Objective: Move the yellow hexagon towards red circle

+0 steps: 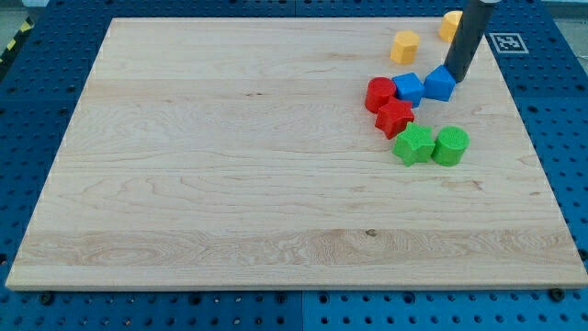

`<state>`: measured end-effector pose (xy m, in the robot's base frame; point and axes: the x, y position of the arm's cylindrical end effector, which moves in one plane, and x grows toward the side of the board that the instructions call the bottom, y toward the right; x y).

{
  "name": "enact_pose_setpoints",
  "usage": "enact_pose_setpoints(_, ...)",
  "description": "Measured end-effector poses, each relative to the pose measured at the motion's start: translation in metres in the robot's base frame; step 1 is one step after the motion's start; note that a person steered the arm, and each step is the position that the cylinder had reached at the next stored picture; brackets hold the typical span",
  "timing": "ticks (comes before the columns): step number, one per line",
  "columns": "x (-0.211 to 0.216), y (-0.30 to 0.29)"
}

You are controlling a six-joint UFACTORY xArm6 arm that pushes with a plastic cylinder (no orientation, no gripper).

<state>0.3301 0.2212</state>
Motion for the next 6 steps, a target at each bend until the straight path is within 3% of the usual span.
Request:
enact_pose_setpoints(2, -0.05, 0.009)
enact_pose_setpoints(3, -0.051, 0.016)
enact_pose_setpoints(6, -0.081, -0.07)
